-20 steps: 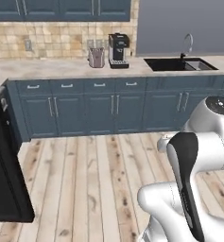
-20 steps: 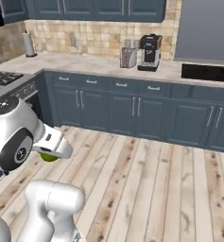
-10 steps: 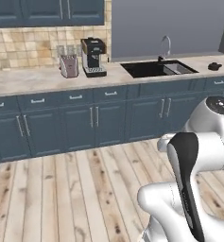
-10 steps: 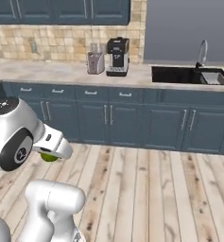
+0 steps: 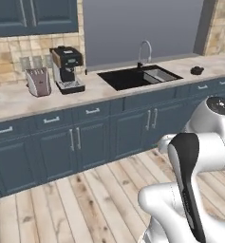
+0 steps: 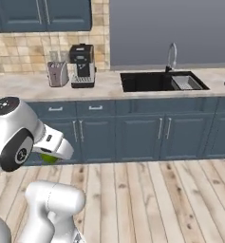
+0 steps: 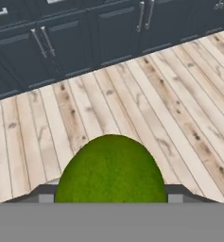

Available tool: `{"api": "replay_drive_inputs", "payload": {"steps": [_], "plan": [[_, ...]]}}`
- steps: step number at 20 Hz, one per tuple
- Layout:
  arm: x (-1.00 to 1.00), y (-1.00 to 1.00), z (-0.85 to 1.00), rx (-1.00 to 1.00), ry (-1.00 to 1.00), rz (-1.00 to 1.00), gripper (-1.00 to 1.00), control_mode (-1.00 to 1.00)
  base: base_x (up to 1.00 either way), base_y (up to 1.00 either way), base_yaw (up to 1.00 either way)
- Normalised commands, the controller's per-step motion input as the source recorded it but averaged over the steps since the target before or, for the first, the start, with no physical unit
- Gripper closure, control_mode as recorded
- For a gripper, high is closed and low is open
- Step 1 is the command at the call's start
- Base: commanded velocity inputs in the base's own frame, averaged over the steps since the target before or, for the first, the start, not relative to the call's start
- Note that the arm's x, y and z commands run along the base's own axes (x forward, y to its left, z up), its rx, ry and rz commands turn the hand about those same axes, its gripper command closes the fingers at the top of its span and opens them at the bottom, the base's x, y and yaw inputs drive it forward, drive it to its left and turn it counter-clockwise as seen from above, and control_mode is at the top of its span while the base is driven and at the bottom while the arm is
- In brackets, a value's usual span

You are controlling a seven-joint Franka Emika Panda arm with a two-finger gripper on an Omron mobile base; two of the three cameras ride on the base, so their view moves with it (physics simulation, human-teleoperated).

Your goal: Grab the lime and lemon from the fridge, place them in the blender, close the lid, and turn on the blender to create a marinade.

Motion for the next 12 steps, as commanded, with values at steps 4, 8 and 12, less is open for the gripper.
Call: {"api": "replay_drive_inputs", "payload": {"steps": [4,8,12], "plan": [[0.0,0.0,0.0,0.0,0.0,0.0,1.0,1.0,0.96,-0.22,-0.39],[0.0,0.0,0.0,0.0,0.0,0.0,1.0,1.0,1.0,-0.54,-0.34],[0.0,0.0,0.0,0.0,0.0,0.0,1.0,1.0,1.0,-0.77,-0.26]]}}
